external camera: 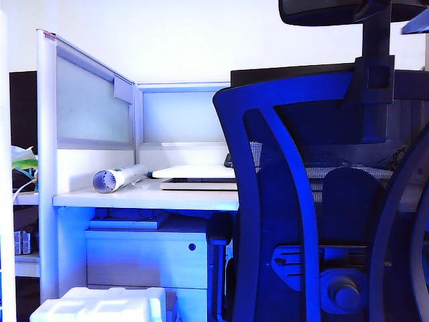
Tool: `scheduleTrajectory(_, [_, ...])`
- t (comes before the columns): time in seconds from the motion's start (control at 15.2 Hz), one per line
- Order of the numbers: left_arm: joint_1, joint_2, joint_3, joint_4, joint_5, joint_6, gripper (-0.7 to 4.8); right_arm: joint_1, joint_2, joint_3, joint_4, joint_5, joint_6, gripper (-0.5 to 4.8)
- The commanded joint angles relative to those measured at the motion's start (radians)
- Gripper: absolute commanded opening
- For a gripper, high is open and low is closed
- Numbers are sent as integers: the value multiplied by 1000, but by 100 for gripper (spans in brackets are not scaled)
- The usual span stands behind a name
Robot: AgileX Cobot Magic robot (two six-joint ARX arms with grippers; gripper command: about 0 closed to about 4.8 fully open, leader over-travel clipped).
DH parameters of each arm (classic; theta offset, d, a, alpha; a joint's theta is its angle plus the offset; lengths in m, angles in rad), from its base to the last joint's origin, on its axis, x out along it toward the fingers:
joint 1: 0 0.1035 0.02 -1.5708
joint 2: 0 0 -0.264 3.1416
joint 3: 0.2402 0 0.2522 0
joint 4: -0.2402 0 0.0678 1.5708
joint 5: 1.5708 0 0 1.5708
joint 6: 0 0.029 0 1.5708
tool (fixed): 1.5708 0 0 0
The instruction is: Pull out the black chair under the table.
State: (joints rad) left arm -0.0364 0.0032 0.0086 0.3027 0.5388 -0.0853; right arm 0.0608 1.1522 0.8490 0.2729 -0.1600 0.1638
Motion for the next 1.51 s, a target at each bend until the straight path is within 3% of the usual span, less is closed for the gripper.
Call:
scheduleTrajectory(0.07, [1, 0, 0, 10, 4, -5, 27, 3, 101, 99, 43, -2, 1, 479])
scheduleTrajectory(0.33, [1, 0, 0, 0, 4, -5, 27, 3, 183, 180, 63, 5, 0, 470])
scheduleTrajectory(0.46, [1, 0, 0, -2, 4, -5, 27, 3, 179, 180, 101, 4, -4, 100])
scheduleTrajectory(0.53, [1, 0, 0, -2, 4, -5, 27, 3, 176, 180, 105, 2, -10, -3])
scheduleTrajectory(0.99, [1, 0, 0, -2, 4, -5, 27, 17, 72, 179, -21, 9, -37, -8])
scheduleTrajectory(1.51, [1, 0, 0, -2, -1, -1, 27, 20, -212, 179, -302, 4, -48, -8])
